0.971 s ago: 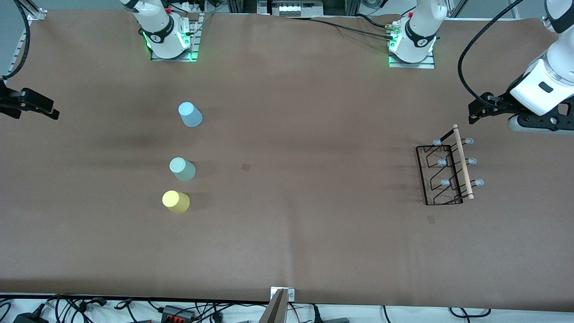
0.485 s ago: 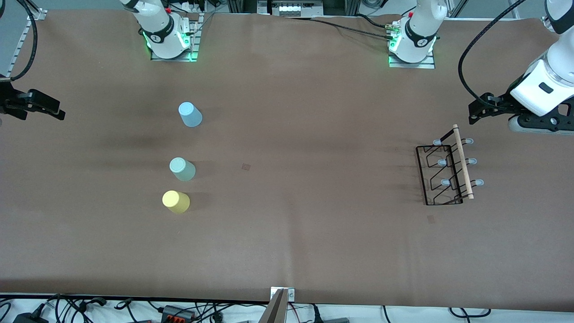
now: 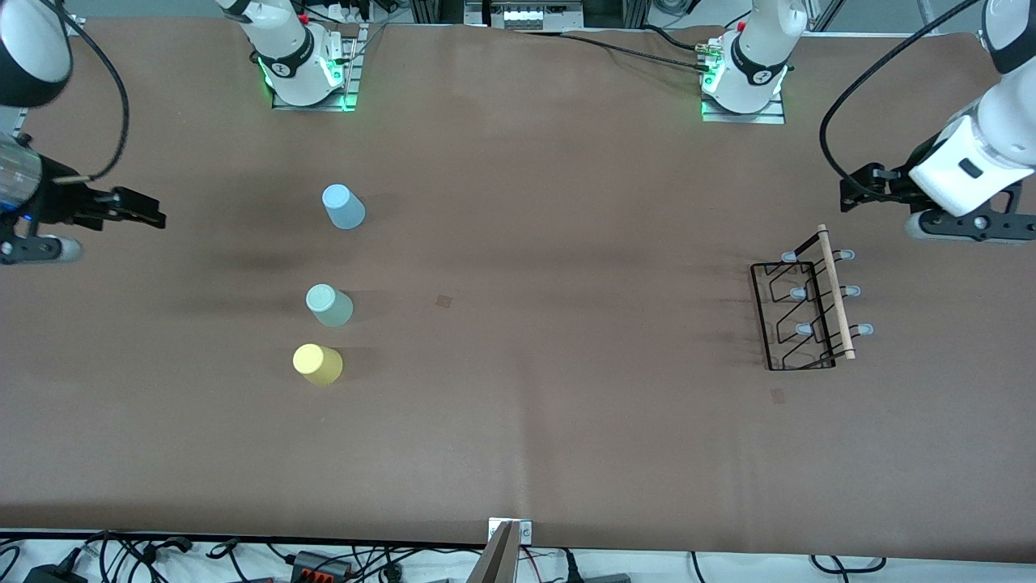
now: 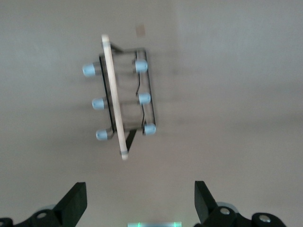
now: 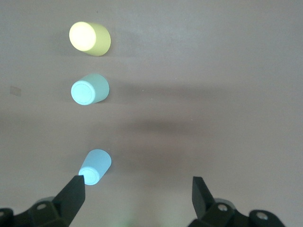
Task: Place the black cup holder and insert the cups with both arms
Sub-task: 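Reach the left gripper to the rack dowel while the right gripper approaches cups, then grasp the rack dowel with the left gripper while the right gripper lowers, then carry the rack to mid-table with the left gripper while the right grasps teal cup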
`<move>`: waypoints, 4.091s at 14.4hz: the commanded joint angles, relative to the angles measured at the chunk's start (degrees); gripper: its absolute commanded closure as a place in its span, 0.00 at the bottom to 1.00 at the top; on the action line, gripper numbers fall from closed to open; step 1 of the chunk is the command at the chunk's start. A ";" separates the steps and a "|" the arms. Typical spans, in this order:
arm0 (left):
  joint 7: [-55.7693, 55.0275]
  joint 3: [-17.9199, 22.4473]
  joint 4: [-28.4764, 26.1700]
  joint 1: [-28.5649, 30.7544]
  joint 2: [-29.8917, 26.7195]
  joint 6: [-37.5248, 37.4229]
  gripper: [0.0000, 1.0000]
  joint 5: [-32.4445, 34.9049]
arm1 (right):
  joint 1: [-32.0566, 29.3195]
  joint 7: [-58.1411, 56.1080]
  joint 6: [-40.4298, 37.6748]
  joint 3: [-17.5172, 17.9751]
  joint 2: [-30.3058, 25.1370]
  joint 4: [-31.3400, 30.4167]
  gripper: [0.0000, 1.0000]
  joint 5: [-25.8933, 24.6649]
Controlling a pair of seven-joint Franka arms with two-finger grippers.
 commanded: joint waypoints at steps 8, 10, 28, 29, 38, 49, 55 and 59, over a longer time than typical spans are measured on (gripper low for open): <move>3.24 0.70 3.32 7.98 12.83 -2.22 0.00 -0.35 | 3.41 2.59 21.63 0.93 2.43 -13.70 0.00 0.42; 3.50 0.70 3.06 11.15 15.39 0.93 0.00 -0.26 | 3.85 2.68 24.53 0.93 3.23 -15.02 0.00 0.42; 6.67 -2.82 -21.91 10.37 10.92 40.77 0.44 1.32 | 9.83 12.35 36.67 0.85 6.48 -20.47 0.00 -0.02; 6.67 -2.82 -21.91 10.37 10.92 39.81 0.56 1.32 | 9.83 12.35 36.76 0.85 6.48 -20.39 0.00 -0.02; 6.58 -2.91 -15.34 9.93 10.83 35.69 0.91 1.23 | 9.83 12.44 36.76 0.85 7.00 -19.86 0.00 0.42; -22.05 -22.24 -2.58 0.38 15.92 27.05 0.91 1.41 | 11.41 15.51 38.51 0.93 9.20 -19.42 0.00 0.51; -32.87 -22.07 0.94 -11.24 21.02 29.68 0.91 1.49 | 14.31 17.89 46.33 0.93 14.12 -19.77 0.00 0.69; -36.12 -22.15 1.03 -14.85 24.01 31.88 0.91 6.14 | 14.05 18.15 48.88 0.93 15.62 -21.34 0.00 0.60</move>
